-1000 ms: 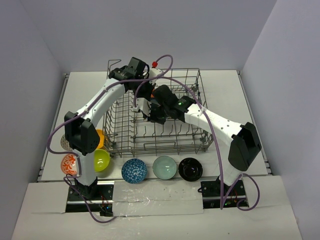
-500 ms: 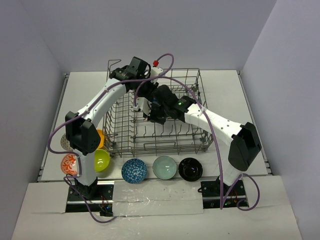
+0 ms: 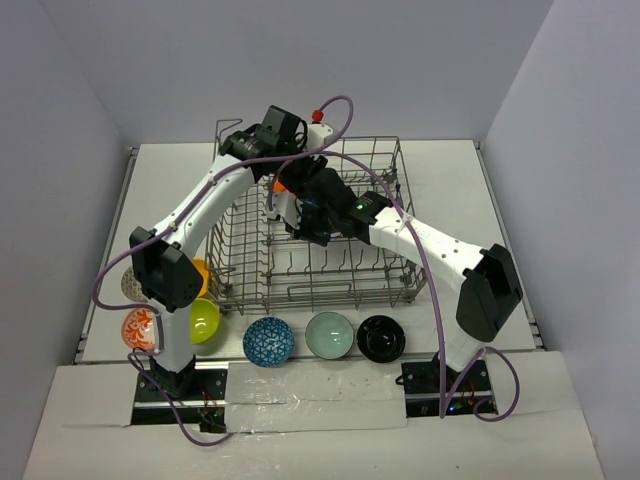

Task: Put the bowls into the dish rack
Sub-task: Pass from the left arm to the right

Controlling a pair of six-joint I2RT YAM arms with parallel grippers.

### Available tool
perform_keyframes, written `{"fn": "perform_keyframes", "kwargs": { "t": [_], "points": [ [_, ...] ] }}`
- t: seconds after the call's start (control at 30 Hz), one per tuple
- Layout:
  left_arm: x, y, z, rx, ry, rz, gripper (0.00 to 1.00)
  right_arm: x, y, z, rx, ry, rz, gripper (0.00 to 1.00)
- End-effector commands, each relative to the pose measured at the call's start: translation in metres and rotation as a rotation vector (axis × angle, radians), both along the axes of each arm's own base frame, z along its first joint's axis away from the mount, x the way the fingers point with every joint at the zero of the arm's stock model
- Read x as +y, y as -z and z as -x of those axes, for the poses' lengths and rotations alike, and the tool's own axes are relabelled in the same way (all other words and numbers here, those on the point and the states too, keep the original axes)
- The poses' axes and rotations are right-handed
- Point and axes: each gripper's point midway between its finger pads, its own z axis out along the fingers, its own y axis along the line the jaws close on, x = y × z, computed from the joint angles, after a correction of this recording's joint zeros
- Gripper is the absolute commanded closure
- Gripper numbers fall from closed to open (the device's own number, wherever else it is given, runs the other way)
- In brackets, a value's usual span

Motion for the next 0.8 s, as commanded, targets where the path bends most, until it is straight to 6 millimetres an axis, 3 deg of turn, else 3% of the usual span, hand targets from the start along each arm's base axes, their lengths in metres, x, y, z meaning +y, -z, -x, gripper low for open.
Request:
{"fn": "perform_keyframes", "kwargs": {
  "t": [0.0, 0.2, 0.4, 0.6, 0.77],
  "points": [
    [-0.005, -0.033, -0.004, -0.068, -0.010, 0.048, 0.52, 0.014, -0.016, -0.009, -0.048, -0.011, -0.050, 1.00],
    [0.000, -0.028, -0.008, -0.079, -0.035, 0.018, 0.52, 0.014, -0.015, -0.010, -0.047, -0.014, -0.048, 1.00],
    [0.028, -0.057, -0.037, -0.117, -0.212, 0.130, 0.52, 0.012, -0.018, -0.013, -0.058, -0.002, -0.048, 1.00],
    [0.093, -0.102, -0.060, -0.247, -0.452, 0.180, 0.53, 0.012, -0.037, -0.015, -0.048, 0.010, -0.099, 1.00],
    [0.146, -0.119, -0.045, -0.320, -0.565, 0.172, 0.53, 0.010, -0.054, -0.028, -0.020, 0.078, -0.156, 1.00]
  ]
}}
